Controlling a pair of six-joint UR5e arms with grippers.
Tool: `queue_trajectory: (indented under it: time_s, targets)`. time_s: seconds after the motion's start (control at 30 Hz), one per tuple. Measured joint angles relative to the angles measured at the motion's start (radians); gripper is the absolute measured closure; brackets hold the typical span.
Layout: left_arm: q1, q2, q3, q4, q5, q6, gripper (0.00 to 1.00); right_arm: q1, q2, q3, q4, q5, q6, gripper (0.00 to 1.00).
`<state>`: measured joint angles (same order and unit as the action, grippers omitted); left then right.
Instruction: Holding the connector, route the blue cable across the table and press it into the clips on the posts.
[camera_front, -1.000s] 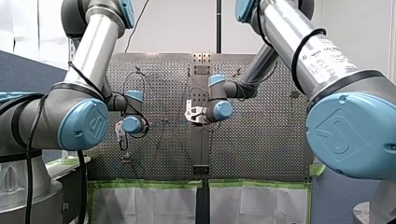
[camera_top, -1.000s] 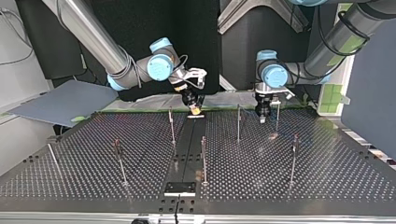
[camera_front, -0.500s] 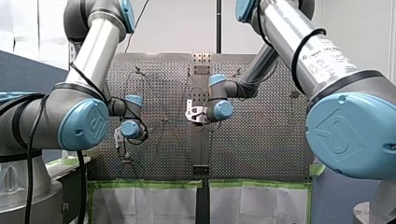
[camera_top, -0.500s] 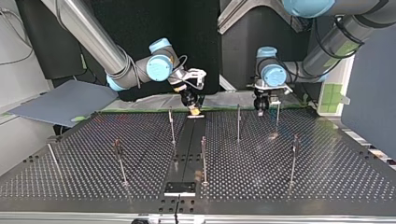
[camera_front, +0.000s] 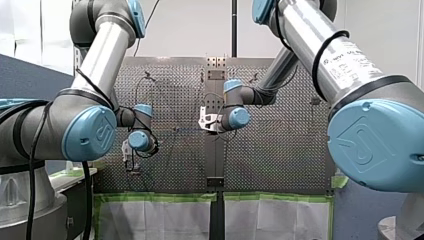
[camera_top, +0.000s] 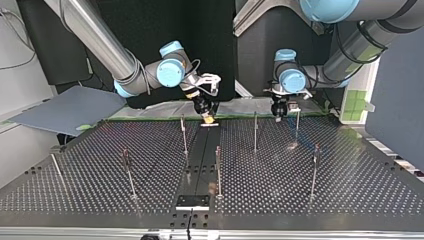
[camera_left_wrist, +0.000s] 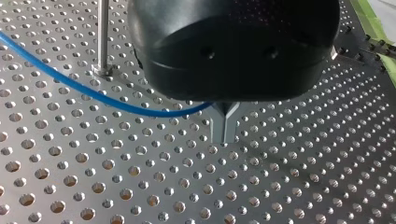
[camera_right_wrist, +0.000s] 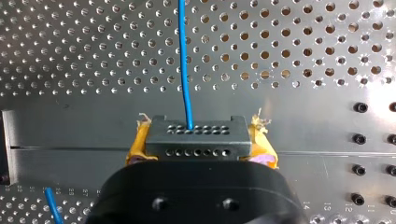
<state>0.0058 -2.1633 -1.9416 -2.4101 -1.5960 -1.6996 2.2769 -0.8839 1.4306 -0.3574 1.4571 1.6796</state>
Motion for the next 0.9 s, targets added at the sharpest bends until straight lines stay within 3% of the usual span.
queue_trajectory:
  time_s: [0.1, 0.17, 0.33, 0.63, 0.9]
  targets:
    - [0.000, 0.000, 0.000, 0.000, 0.000, 0.000, 1.00, 0.000, 0.004, -0.005, 0.004, -0.004, -0.004, 1.00]
    - [0.000, 0.000, 0.000, 0.000, 0.000, 0.000, 1.00, 0.001, 0.017, -0.018, 0.017, -0.017, -0.017, 1.00]
    - [0.000, 0.000, 0.000, 0.000, 0.000, 0.000, 1.00, 0.001, 0.062, -0.046, 0.062, -0.053, -0.062, 1.00]
    - [0.000, 0.000, 0.000, 0.000, 0.000, 0.000, 1.00, 0.002, 0.123, -0.050, 0.143, -0.061, -0.137, 1.00]
    - [0.000, 0.000, 0.000, 0.000, 0.000, 0.000, 1.00, 0.002, 0.127, -0.051, 0.213, -0.061, -0.147, 1.00]
